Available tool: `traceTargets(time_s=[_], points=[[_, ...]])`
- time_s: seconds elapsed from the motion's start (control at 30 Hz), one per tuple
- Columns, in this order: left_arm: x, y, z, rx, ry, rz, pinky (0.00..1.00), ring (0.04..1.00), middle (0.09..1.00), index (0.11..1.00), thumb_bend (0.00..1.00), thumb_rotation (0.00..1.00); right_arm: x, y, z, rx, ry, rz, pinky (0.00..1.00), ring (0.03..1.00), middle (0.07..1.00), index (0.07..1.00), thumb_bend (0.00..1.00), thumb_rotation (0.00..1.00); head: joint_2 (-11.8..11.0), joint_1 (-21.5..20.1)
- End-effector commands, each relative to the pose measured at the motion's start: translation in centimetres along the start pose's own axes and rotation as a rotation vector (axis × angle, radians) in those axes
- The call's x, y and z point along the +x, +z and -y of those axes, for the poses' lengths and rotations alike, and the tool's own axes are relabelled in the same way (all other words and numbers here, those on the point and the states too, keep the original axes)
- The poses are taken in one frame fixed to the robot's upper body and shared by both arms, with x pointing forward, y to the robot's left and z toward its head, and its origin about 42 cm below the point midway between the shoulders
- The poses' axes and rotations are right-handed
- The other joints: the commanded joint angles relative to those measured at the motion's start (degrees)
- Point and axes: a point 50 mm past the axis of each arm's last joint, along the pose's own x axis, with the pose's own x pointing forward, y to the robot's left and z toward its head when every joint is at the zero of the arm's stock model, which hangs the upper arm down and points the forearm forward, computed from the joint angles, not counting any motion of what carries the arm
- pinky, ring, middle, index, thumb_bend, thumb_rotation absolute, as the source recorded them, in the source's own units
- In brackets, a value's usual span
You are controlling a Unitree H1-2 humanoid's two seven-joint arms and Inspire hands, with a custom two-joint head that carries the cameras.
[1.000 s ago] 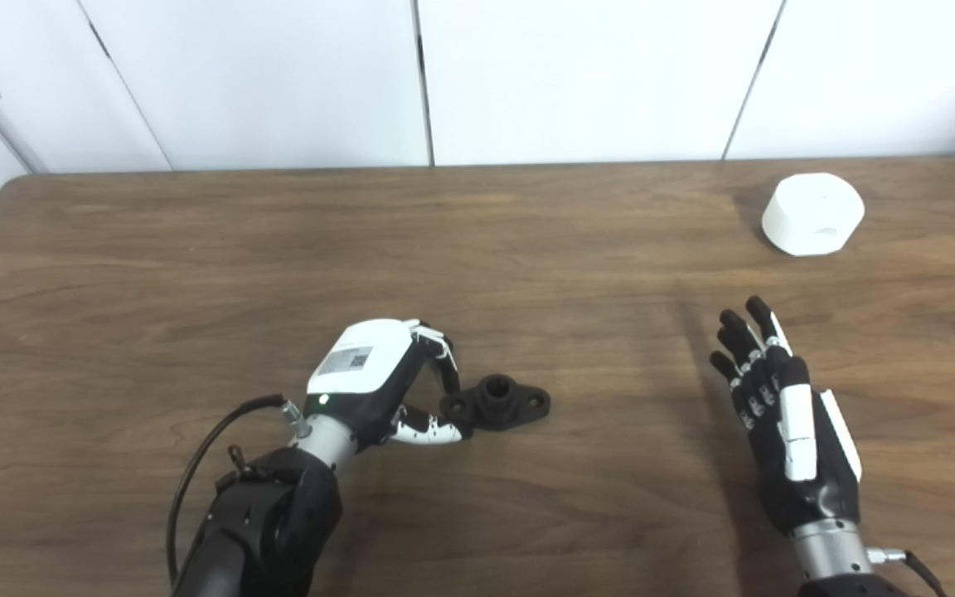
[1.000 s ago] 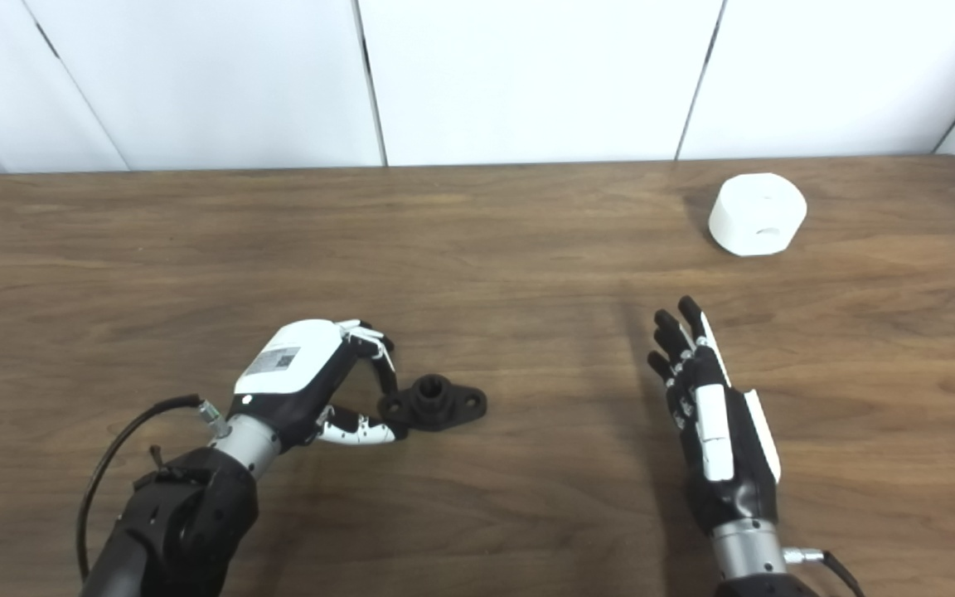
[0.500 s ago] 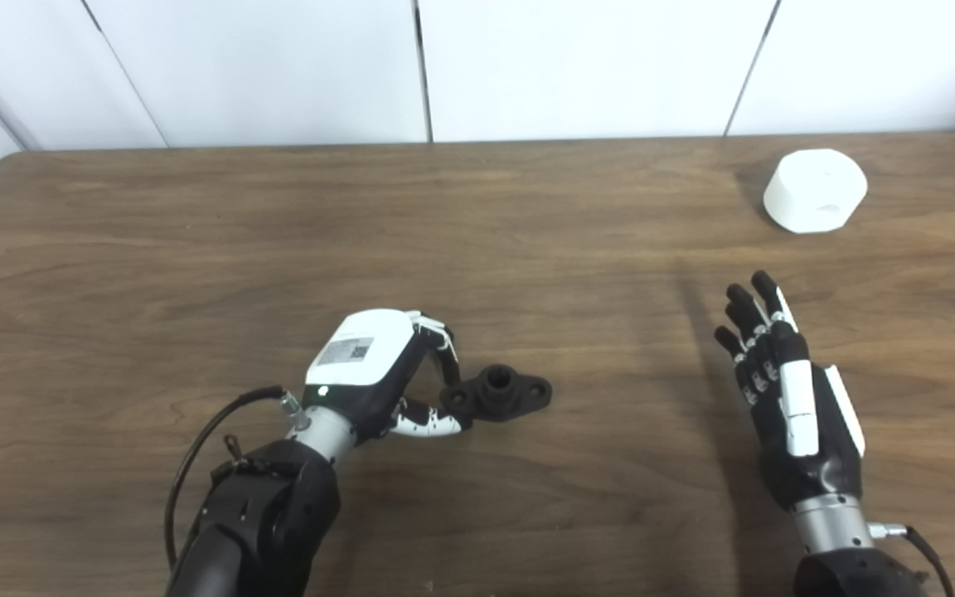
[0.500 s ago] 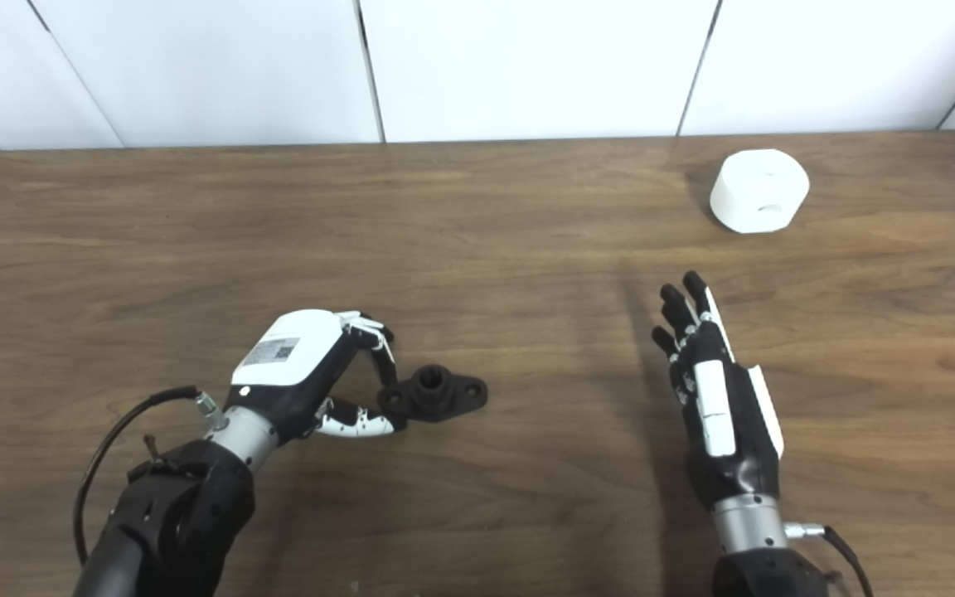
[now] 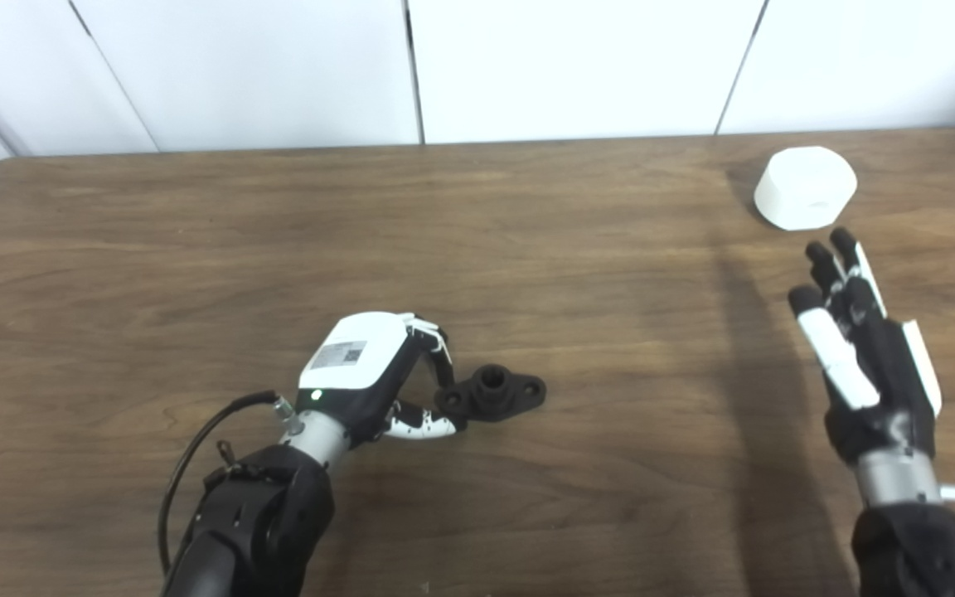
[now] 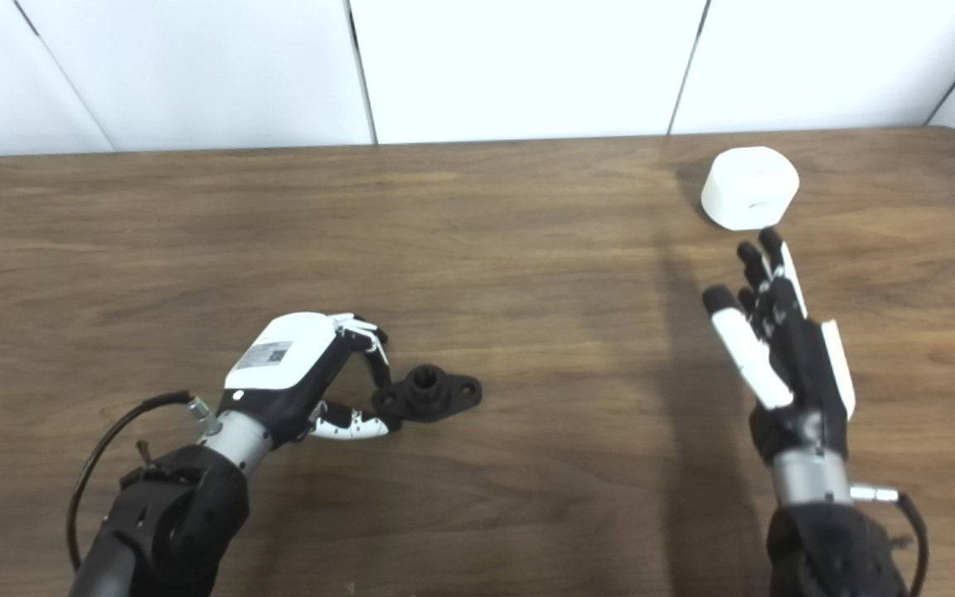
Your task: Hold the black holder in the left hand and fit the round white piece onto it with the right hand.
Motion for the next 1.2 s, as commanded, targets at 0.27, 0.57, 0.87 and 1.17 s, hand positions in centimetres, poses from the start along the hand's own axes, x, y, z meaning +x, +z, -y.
traceTargets(time_s=[0.27, 0.57, 0.87, 1.17], points=[[-0.7, -1.5, 1.9, 0.023, -0.074, -0.031, 0.84, 0.875, 0.783, 0.486, 0.52, 0.05, 3.4, 3.7, 1.6, -0.116, -0.019, 0.120, 1.00, 0.996, 0.971, 0.981, 0.60, 0.48, -3.93, -3.51], [-0.9, -2.3, 2.5, 0.019, -0.078, -0.026, 0.83, 0.871, 0.778, 0.485, 0.52, 0.05, 8.1, 6.1, 2.8, -0.456, -0.073, 0.155, 0.96, 0.961, 0.957, 0.961, 0.68, 0.49, -6.55, -7.16], [-1.1, -3.1, 3.0, 0.016, -0.083, -0.027, 0.83, 0.867, 0.776, 0.485, 0.52, 0.05, 12.5, 6.6, 3.7, -0.667, -0.071, 0.123, 0.97, 0.976, 0.989, 0.952, 0.74, 0.43, -9.15, -10.44], [-1.3, -4.1, 3.7, -0.001, -0.091, -0.036, 0.83, 0.866, 0.780, 0.485, 0.52, 0.05, 16.6, 7.4, 4.3, -0.816, -0.044, 0.050, 0.89, 0.980, 1.000, 0.949, 0.80, 0.38, -12.56, -13.67]])
